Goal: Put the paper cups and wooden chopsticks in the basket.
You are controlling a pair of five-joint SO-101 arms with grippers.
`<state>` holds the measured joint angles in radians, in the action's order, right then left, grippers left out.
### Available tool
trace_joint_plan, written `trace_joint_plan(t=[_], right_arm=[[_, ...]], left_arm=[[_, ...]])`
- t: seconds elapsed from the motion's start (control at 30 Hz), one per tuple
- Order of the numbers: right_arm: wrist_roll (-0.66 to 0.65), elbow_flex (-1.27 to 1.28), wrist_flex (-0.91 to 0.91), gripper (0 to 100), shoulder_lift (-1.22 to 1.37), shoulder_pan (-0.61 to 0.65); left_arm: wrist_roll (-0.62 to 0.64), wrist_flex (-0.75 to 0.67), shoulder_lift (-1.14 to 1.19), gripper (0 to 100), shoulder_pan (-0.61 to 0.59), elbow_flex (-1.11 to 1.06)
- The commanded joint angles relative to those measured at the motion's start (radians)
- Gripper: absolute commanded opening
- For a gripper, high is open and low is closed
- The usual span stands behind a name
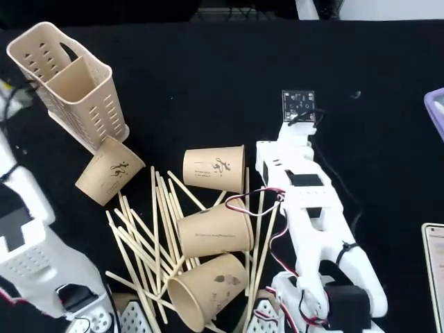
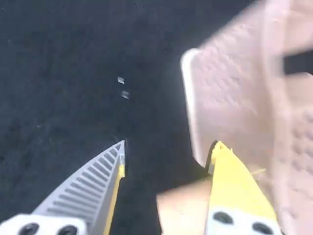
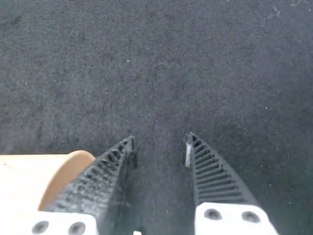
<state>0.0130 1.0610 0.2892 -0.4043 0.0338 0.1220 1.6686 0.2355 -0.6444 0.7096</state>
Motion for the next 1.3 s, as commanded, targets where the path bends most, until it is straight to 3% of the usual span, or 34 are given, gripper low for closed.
trace_joint_plan(t=[0.0, 0.17, 0.33, 0.53, 0.63, 0.7, 0.73, 0.8, 1.07, 1.17, 1.27], right_arm=[[0.002, -0.002, -0.025, 15.9, 0.001, 0.014], [0.002, -0.002, -0.025, 15.9, 0.001, 0.014], [0.002, -0.002, -0.025, 15.9, 0.001, 0.014], [0.002, -0.002, -0.025, 15.9, 0.001, 0.014], [0.002, -0.002, -0.025, 15.9, 0.001, 0.014], [0.002, -0.002, -0.025, 15.9, 0.001, 0.014], [0.002, -0.002, -0.025, 15.9, 0.001, 0.014], [0.002, -0.002, -0.025, 15.9, 0.001, 0.014], [0.002, -0.002, -0.025, 15.9, 0.001, 0.014], [0.002, -0.002, -0.025, 15.9, 0.001, 0.014], [0.002, -0.002, -0.025, 15.9, 0.001, 0.014]], left_arm=[[0.032, 0.087, -0.029, 28, 0.093, 0.206], [0.097, 0.089, -0.064, 28, 0.168, 0.213], [0.138, 0.074, -0.063, 28, 0.262, 0.077], [0.130, -0.072, -0.064, 28, 0.306, -0.122], [0.130, -0.081, -0.064, 20, 0.335, -0.173], [0.130, -0.081, -0.064, 8, 0.366, -0.186], [0.117, -0.083, -0.064, 2, 0.381, -0.179], [0.026, -0.081, -0.069, 6, 0.424, -0.185], [-0.413, -0.083, -0.075, 3, 0.558, -0.177], [-0.462, -0.098, -0.069, 4, 0.552, -0.177], [-0.457, -0.095, -0.064, 15, 0.532, -0.186]])
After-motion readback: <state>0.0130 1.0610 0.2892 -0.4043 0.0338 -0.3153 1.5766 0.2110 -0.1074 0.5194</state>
